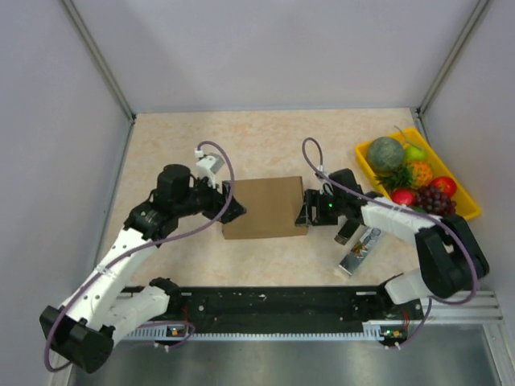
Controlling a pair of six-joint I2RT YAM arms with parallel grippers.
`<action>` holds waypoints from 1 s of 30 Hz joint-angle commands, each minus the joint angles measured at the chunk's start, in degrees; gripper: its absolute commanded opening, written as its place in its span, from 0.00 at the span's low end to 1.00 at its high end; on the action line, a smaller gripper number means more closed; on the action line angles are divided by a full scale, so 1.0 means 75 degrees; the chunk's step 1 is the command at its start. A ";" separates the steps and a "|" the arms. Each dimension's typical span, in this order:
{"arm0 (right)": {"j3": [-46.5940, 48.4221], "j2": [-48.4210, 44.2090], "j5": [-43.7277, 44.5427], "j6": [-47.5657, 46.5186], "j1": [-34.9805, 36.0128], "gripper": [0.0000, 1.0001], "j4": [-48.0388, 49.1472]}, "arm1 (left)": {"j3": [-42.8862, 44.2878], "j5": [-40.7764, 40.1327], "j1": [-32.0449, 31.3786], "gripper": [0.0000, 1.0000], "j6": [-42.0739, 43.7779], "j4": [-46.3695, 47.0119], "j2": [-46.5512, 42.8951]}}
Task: Fold the paper box
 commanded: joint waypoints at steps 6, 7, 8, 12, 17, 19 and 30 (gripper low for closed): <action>0.4768 0.3997 -0.1285 -0.0637 -0.0023 0.63 0.0454 | 0.0459 -0.2346 -0.2362 0.78 0.3956 0.0068 0.0640; 0.5108 0.4162 -0.1167 -0.0357 -0.0082 0.64 0.0256 | 0.0552 -0.2511 -0.2491 0.78 0.4287 0.0043 0.1036; 0.5634 0.4361 -0.1096 -0.0261 -0.0187 0.64 -0.0141 | 0.0634 -0.2802 -0.2678 0.79 0.4580 0.0066 0.1249; 0.5558 0.3814 -0.0605 0.0126 -0.0982 0.70 -0.0824 | 0.1617 -0.3202 -0.3077 0.82 0.5811 -0.0237 0.2923; 0.3233 0.1917 -0.0264 -0.0237 -0.1733 0.78 -0.0767 | 0.4095 -0.4160 -0.3090 0.91 0.6119 -0.1627 0.6097; 0.2049 0.0827 -0.0462 -0.0179 -0.2107 0.80 -0.0322 | 0.4803 -0.5194 -0.3090 0.91 0.6082 -0.1750 0.7244; 0.0307 -0.1426 -0.1071 -0.0202 -0.2672 0.80 -0.0110 | 0.5007 -0.6693 -0.3066 0.83 0.5323 -0.0616 0.8469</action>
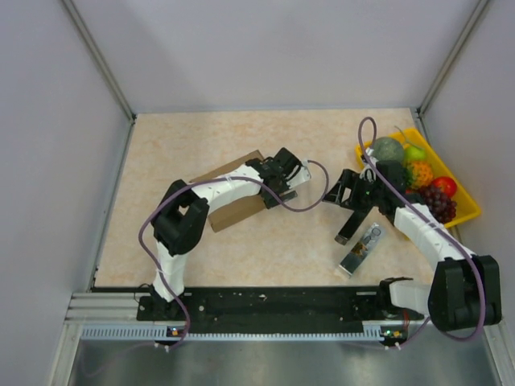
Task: Fold the paper box
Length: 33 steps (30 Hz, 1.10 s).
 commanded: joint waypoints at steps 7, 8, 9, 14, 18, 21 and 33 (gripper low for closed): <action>-0.0189 -0.0453 -0.0569 -0.0120 -0.0090 0.81 0.0368 | 0.0498 -0.2263 0.0777 0.72 -0.2161 -0.0094 0.0721; -0.0201 -0.0465 -0.0592 -0.0132 -0.0079 0.80 0.0380 | 0.0474 -0.2217 0.0906 0.71 -0.2325 -0.0118 0.0686; -0.0224 -0.0488 -0.0615 -0.0144 -0.0090 0.80 0.0357 | 0.0439 -0.2066 0.1023 0.70 -0.2524 -0.0106 0.0581; -0.0341 -0.0523 -0.0686 -0.0167 -0.0090 0.80 0.0380 | 0.0204 -0.2029 0.1949 0.70 -0.2701 -0.0375 0.0428; -0.0377 -0.0547 -0.0733 -0.0156 -0.0090 0.80 0.0450 | -0.0217 -0.1865 0.2769 0.68 -0.2526 -0.0271 0.0182; -0.0377 -0.0524 -0.0815 -0.0121 -0.0090 0.80 0.0474 | -0.0499 -0.1760 0.3367 0.67 -0.2222 -0.0177 0.0158; -0.0142 -0.0524 -0.1213 -0.0167 -0.0090 0.81 0.0357 | -0.0781 -0.1022 0.5137 0.68 -0.2291 -0.0001 0.0029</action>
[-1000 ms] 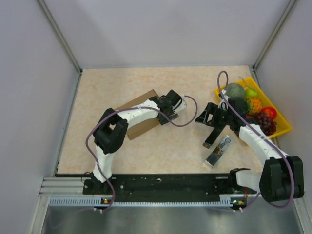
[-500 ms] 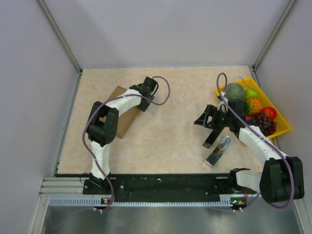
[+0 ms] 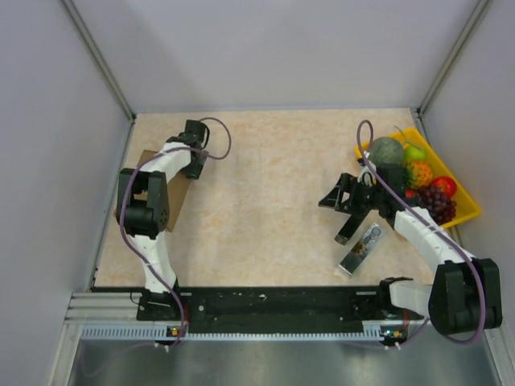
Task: Fold the paper box
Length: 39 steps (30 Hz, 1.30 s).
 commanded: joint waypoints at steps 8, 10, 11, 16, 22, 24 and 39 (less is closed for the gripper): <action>-0.0056 -0.0507 -0.0228 -0.0182 -0.0058 0.80 0.0071 | 0.1413 0.0619 0.1183 0.66 -0.1583 -0.0866 0.1208; -0.0138 -0.0578 -0.0228 -0.0194 -0.0058 0.81 0.0047 | 0.1695 0.0526 0.1277 0.67 -0.1584 -0.0925 0.1350; -0.0150 -0.0578 -0.0263 -0.0194 -0.0058 0.81 0.0047 | 0.1754 0.0456 0.1278 0.68 -0.1804 -0.0901 0.1443; -0.0115 -0.0461 -0.0357 -0.0206 -0.0058 0.81 0.0035 | 0.2000 0.0607 0.1289 0.70 -0.1865 -0.1111 0.1456; 0.0037 -0.0542 -0.0124 -0.0229 0.0187 0.81 -0.0175 | 0.1672 0.1111 0.1231 0.80 -0.1982 -0.1182 0.0110; 0.0340 -0.0729 0.0658 -0.0474 0.0665 0.81 -0.0943 | 0.1649 0.1403 0.1033 0.83 -0.2005 -0.1252 -0.0733; 0.3411 -0.5262 0.5489 -0.1049 0.2567 0.93 -0.4746 | -0.2254 0.7685 -0.1687 0.90 -0.3623 0.4031 -0.8772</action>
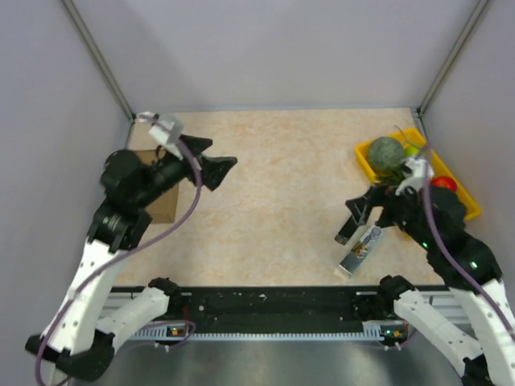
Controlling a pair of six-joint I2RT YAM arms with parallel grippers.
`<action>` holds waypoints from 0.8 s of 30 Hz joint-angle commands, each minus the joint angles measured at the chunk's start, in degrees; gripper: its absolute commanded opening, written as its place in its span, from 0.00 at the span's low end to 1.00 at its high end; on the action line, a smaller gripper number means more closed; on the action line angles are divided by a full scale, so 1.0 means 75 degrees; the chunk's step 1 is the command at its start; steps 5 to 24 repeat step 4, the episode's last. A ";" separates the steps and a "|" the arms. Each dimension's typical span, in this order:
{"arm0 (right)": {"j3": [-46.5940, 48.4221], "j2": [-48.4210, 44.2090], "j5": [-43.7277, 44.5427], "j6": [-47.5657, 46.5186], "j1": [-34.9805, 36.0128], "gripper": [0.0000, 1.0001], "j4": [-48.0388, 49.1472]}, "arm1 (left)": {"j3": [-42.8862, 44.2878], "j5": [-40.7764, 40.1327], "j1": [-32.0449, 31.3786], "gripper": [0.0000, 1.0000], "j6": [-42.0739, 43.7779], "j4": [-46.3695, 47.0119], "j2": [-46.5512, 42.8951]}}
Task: Fold the paper box
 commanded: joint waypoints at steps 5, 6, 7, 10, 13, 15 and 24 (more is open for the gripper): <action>0.2064 -0.2223 0.2041 -0.0876 0.0017 0.99 -0.0623 | 0.0073 0.1659 0.0055 0.95 -0.0061 0.1296 -0.2317; 0.2064 -0.2223 0.2041 -0.0876 0.0017 0.99 -0.0623 | 0.0073 0.1659 0.0055 0.95 -0.0061 0.1296 -0.2317; 0.2064 -0.2223 0.2041 -0.0876 0.0017 0.99 -0.0623 | 0.0073 0.1659 0.0055 0.95 -0.0061 0.1296 -0.2317; 0.2064 -0.2223 0.2041 -0.0876 0.0017 0.99 -0.0623 | 0.0073 0.1659 0.0055 0.95 -0.0061 0.1296 -0.2317; 0.2064 -0.2223 0.2041 -0.0876 0.0017 0.99 -0.0623 | 0.0073 0.1659 0.0055 0.95 -0.0061 0.1296 -0.2317; 0.2064 -0.2223 0.2041 -0.0876 0.0017 0.99 -0.0623 | 0.0073 0.1659 0.0055 0.95 -0.0061 0.1296 -0.2317; 0.2064 -0.2223 0.2041 -0.0876 0.0017 0.99 -0.0623 | 0.0073 0.1659 0.0055 0.95 -0.0061 0.1296 -0.2317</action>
